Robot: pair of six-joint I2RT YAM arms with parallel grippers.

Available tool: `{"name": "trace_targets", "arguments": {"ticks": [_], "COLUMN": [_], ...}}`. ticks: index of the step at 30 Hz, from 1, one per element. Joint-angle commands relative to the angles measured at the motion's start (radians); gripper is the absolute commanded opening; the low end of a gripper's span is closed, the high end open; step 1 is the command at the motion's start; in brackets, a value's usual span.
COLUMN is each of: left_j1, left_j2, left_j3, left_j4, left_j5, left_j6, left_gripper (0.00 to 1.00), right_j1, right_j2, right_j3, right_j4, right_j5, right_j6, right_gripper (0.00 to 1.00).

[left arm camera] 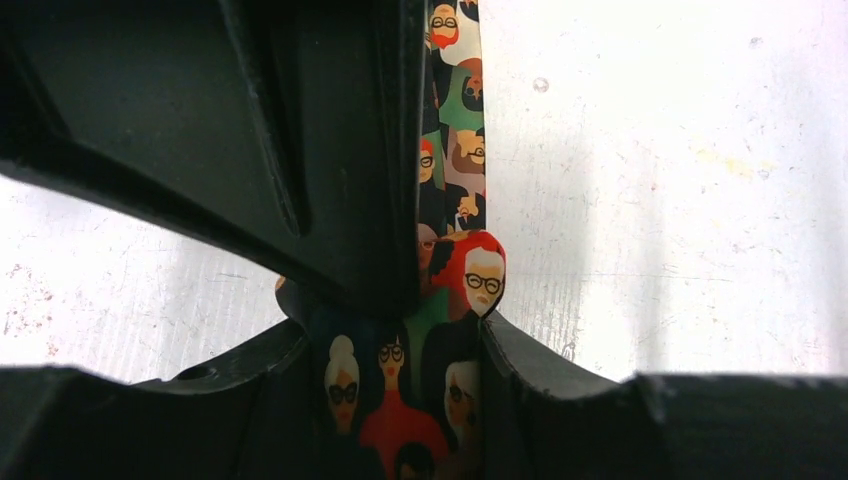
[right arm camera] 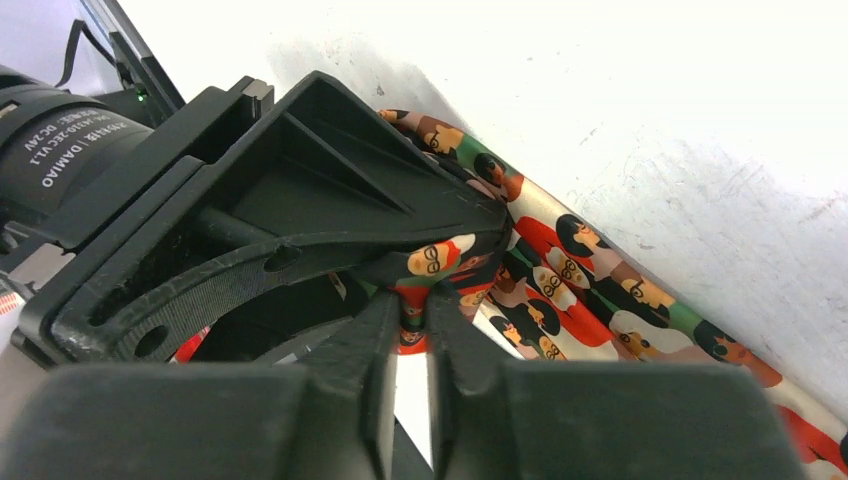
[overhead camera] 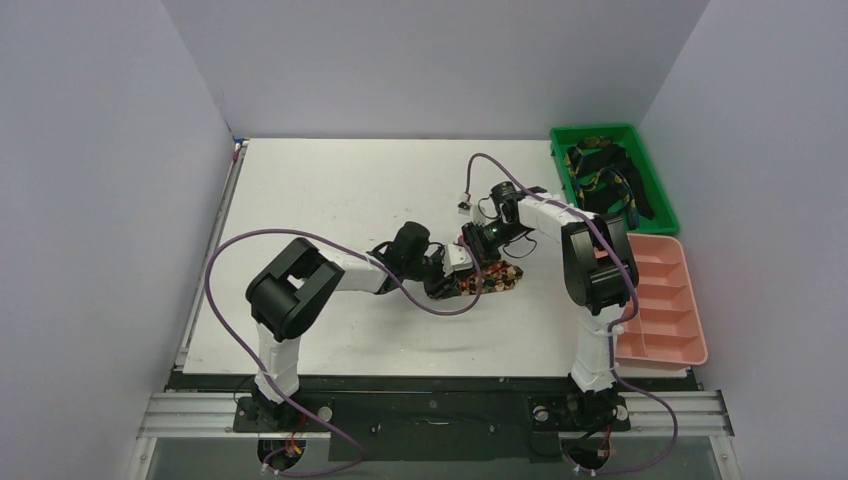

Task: Roll the ties
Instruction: Roll the tie at the center of the board.

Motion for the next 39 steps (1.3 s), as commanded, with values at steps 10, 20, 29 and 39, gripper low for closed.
{"name": "trace_targets", "arguments": {"ticks": [10, 20, 29, 39], "left_j1": [0.019, 0.016, -0.005, -0.009], "left_j2": [-0.028, -0.01, 0.094, 0.002], "left_j3": [-0.031, -0.073, 0.008, -0.054], "left_j4": [0.058, 0.347, 0.334, -0.078], "left_j5": [0.022, 0.059, -0.027, -0.196], "left_j6": [-0.114, -0.239, -0.307, -0.07], "left_gripper": [0.72, 0.75, 0.49, 0.29], "right_j1": [-0.017, -0.01, 0.004, -0.071], "right_j2": [0.051, 0.084, 0.086, -0.071], "right_j3": [-0.014, 0.003, 0.024, 0.037], "right_j4": [-0.059, -0.034, -0.014, -0.114], "right_j5": [0.269, 0.373, 0.303, 0.052], "right_j6": [-0.128, -0.104, -0.091, -0.093], "right_gripper": [0.0, 0.0, 0.0, 0.52]}}
